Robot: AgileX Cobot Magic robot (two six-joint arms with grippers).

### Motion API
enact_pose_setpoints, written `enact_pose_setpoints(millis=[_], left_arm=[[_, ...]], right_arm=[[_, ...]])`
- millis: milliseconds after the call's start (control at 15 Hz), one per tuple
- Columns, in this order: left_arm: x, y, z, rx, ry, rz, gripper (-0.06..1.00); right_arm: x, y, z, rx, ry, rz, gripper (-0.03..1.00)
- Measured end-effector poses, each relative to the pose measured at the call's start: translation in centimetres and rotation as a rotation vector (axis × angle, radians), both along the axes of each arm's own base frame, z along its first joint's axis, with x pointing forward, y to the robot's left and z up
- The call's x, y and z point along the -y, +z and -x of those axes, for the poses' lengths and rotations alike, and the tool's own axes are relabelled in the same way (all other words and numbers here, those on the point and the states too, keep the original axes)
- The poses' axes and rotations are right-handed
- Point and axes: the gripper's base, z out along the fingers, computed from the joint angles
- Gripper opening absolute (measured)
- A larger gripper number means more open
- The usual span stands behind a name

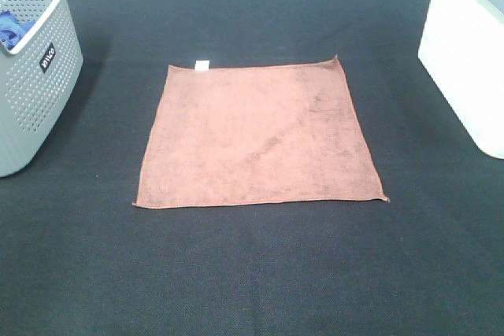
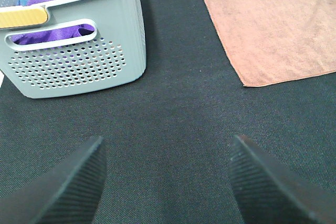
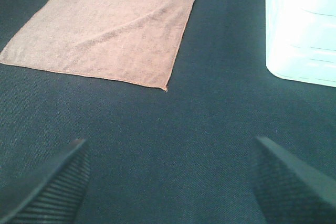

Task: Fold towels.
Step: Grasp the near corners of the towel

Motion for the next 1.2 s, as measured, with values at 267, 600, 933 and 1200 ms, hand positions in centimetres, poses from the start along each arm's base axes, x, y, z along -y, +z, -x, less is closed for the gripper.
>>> enact_pose_setpoints(millis=[267,600,933,1200], left_arm=[[0.00,0.00,0.00,0.000,0.000,0.000,0.64],[0.00,0.00,0.00,0.000,0.000,0.000,0.64],[0.00,0.00,0.00,0.000,0.000,0.000,0.64],[0.00,0.00,0.00,0.000,0.000,0.000,0.64]], right_arm=[[0.00,0.00,0.00,0.000,0.000,0.000,0.78],[0.00,0.00,0.00,0.000,0.000,0.000,0.78],[0.00,0.00,0.00,0.000,0.000,0.000,0.78],[0.00,0.00,0.00,0.000,0.000,0.000,0.78]])
